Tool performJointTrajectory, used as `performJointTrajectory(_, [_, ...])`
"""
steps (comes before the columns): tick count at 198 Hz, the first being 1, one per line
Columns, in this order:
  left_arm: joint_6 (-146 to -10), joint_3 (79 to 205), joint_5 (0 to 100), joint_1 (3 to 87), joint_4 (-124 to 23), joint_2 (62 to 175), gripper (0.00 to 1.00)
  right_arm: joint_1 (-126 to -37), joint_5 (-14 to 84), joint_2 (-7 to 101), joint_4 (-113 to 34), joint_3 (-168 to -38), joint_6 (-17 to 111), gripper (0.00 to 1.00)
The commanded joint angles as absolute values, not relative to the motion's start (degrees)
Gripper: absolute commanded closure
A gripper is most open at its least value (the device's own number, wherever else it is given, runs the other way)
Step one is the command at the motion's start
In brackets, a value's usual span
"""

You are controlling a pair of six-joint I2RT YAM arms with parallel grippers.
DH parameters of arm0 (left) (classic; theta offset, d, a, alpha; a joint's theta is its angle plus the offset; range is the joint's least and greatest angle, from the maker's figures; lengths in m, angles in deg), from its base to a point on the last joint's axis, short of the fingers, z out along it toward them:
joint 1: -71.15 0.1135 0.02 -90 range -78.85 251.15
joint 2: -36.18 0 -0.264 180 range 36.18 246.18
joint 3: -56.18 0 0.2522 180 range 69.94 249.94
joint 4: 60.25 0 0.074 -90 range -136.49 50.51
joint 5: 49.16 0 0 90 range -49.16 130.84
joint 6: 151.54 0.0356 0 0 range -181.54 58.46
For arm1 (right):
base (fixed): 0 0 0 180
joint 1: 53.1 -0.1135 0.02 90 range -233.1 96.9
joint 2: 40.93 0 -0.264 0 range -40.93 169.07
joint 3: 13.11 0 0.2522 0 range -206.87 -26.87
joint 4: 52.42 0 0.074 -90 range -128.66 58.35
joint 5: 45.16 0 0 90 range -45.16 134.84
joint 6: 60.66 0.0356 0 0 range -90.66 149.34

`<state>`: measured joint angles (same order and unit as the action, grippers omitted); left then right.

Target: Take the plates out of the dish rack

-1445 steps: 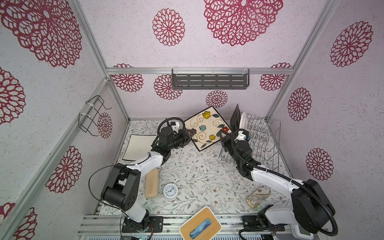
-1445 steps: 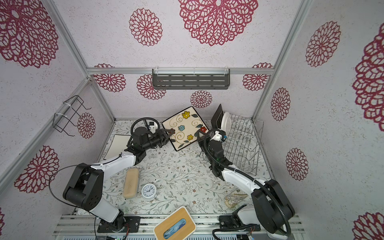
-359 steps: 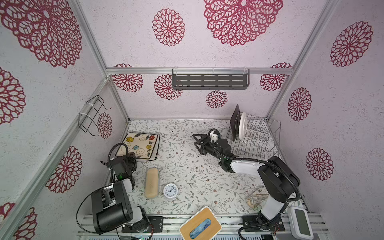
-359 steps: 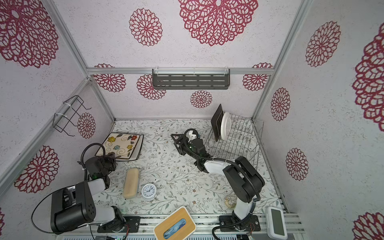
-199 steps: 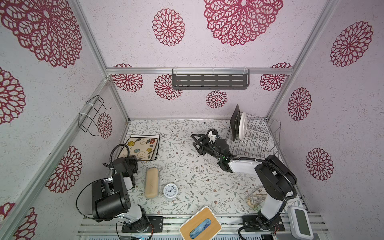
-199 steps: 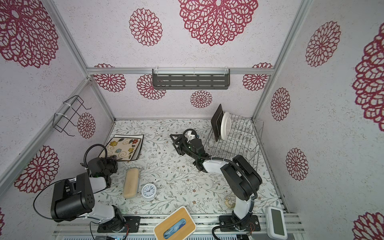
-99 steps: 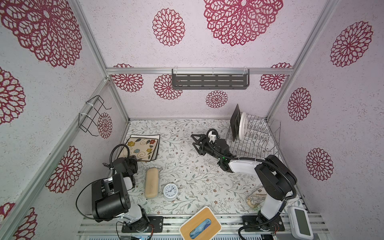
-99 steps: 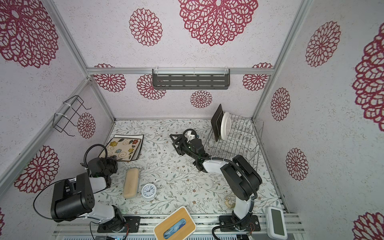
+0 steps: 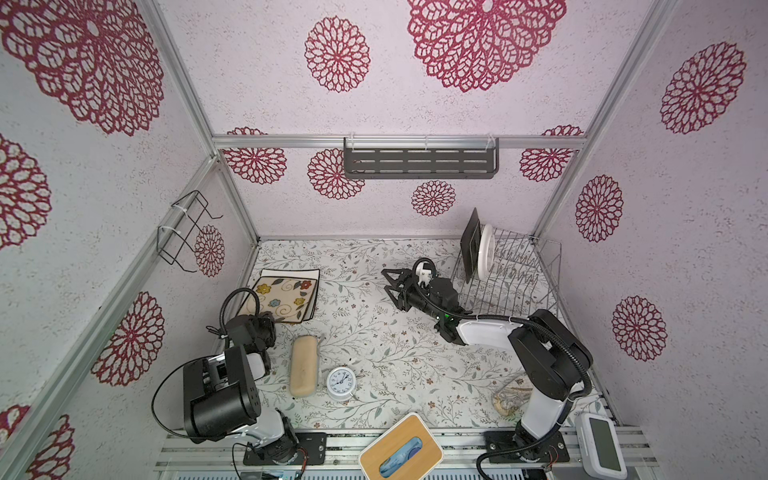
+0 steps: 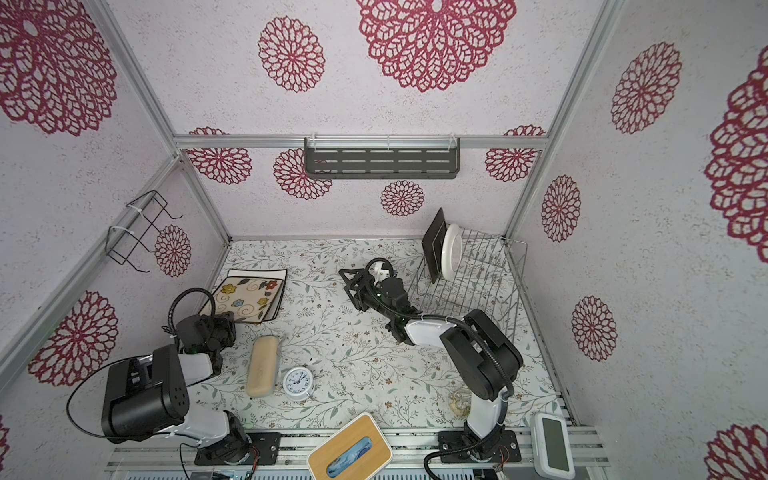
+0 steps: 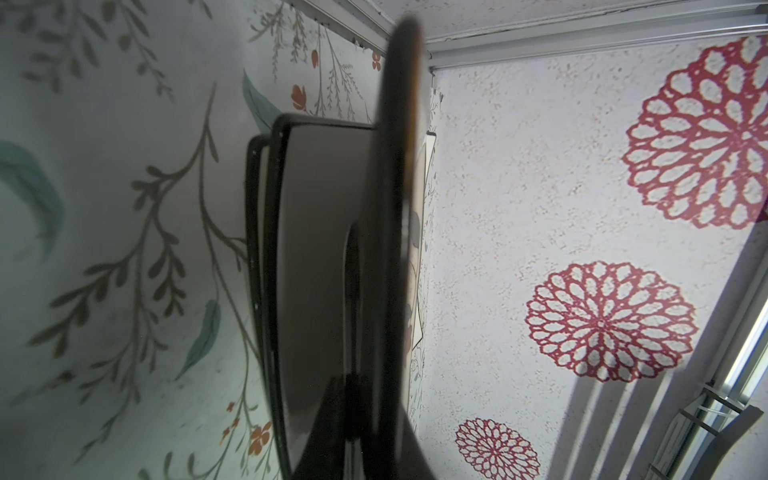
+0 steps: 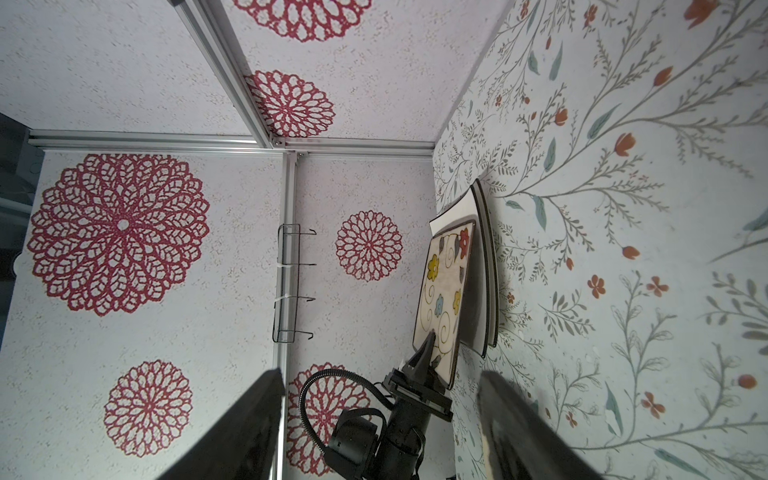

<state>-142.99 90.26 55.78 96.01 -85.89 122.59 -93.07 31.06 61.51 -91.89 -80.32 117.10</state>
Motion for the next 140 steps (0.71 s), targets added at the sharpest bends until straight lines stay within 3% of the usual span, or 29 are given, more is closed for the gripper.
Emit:
performJointTrajectory(1, [-142.93, 93.50, 57.98, 96.28, -96.15, 121.72, 1.00, -93.44, 29.90, 60.88, -95.41, -81.04, 117.93, 0.24])
performJointTrajectory(51, [-142.84, 93.59, 57.98, 96.29, -95.33, 121.89, 1.00, -93.40, 29.99, 60.88, -96.65, -80.35, 118.63, 0.24])
performJointTrajectory(80, [-142.77, 93.59, 58.16, 96.29, -94.91, 121.65, 0.85, -93.40, 30.07, 60.69, -96.79, -80.04, 118.69, 0.24])
performJointTrajectory(140, [-142.33, 93.23, 58.17, 96.29, -93.71, 121.11, 0.76, -93.44, 30.43, 60.37, -97.80, -78.99, 118.98, 0.24])
